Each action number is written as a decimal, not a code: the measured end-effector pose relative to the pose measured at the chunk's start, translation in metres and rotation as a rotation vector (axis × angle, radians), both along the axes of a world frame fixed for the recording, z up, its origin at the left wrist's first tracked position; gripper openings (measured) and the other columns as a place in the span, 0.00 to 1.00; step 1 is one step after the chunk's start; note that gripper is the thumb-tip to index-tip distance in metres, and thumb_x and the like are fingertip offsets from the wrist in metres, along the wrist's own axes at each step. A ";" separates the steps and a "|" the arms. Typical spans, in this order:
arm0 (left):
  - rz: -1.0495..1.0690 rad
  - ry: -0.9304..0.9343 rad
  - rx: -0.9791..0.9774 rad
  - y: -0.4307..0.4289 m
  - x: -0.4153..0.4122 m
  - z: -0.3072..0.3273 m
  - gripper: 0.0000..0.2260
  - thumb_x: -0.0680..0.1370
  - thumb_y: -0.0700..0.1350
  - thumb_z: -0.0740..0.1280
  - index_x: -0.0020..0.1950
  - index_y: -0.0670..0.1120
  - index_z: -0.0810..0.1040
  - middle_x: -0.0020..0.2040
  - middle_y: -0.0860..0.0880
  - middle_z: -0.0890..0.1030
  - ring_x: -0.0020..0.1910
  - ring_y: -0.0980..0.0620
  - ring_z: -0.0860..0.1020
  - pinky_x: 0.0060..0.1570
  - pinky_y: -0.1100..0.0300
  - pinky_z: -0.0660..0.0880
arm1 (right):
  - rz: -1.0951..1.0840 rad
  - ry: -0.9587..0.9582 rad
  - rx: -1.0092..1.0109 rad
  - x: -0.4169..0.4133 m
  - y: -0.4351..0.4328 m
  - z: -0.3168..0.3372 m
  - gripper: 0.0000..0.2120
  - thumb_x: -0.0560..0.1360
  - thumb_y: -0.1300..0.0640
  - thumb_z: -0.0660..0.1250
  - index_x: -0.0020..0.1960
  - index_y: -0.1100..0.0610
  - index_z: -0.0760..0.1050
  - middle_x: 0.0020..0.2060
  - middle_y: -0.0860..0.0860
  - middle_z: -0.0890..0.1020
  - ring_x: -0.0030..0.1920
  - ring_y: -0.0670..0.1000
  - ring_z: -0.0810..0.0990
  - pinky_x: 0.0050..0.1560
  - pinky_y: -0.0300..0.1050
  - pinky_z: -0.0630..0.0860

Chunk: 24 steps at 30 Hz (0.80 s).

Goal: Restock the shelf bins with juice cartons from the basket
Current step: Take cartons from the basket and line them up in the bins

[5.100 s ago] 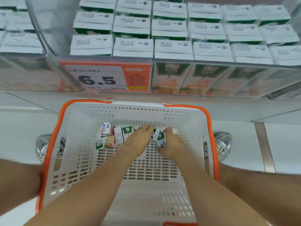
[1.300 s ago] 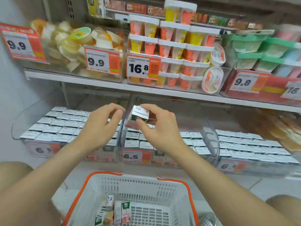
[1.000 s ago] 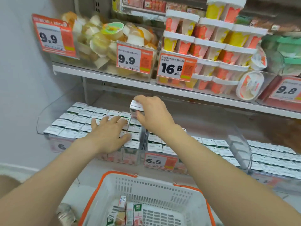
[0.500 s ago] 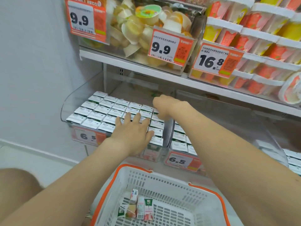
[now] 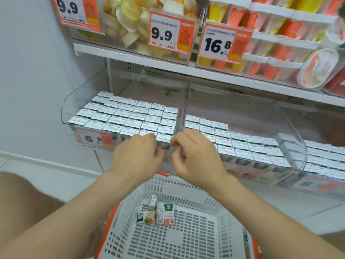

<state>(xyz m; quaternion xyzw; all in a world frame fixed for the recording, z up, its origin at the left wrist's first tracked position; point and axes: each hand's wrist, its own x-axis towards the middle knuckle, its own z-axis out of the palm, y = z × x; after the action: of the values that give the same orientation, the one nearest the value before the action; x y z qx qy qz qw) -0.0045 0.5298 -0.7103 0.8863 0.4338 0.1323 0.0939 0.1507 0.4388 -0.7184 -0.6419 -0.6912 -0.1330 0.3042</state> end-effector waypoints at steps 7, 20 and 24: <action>-0.308 0.704 -0.356 -0.021 0.006 -0.087 0.12 0.84 0.54 0.61 0.62 0.49 0.76 0.60 0.46 0.78 0.55 0.44 0.78 0.53 0.50 0.78 | -0.034 0.104 -0.769 0.003 -0.051 -0.111 0.15 0.78 0.55 0.60 0.63 0.53 0.77 0.55 0.53 0.83 0.54 0.58 0.81 0.50 0.55 0.80; -0.169 0.688 -0.511 0.001 0.011 -0.250 0.23 0.82 0.36 0.66 0.75 0.45 0.65 0.63 0.44 0.72 0.57 0.42 0.80 0.50 0.52 0.75 | -0.093 0.152 -1.218 0.038 -0.048 -0.273 0.07 0.84 0.57 0.58 0.56 0.57 0.74 0.53 0.58 0.80 0.50 0.61 0.80 0.49 0.54 0.79; -0.130 0.620 -0.466 -0.002 0.020 -0.273 0.26 0.82 0.39 0.68 0.77 0.48 0.61 0.69 0.45 0.69 0.61 0.43 0.79 0.46 0.57 0.66 | -0.071 0.127 -1.206 0.036 -0.034 -0.306 0.13 0.83 0.60 0.61 0.67 0.57 0.72 0.62 0.56 0.77 0.60 0.61 0.78 0.56 0.56 0.78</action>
<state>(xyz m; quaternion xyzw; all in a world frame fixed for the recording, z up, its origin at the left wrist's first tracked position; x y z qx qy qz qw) 0.0154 0.5274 -0.9833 0.8647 0.4031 -0.2501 0.1652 0.1865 0.4045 -1.0240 -0.7305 -0.6032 0.3108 -0.0771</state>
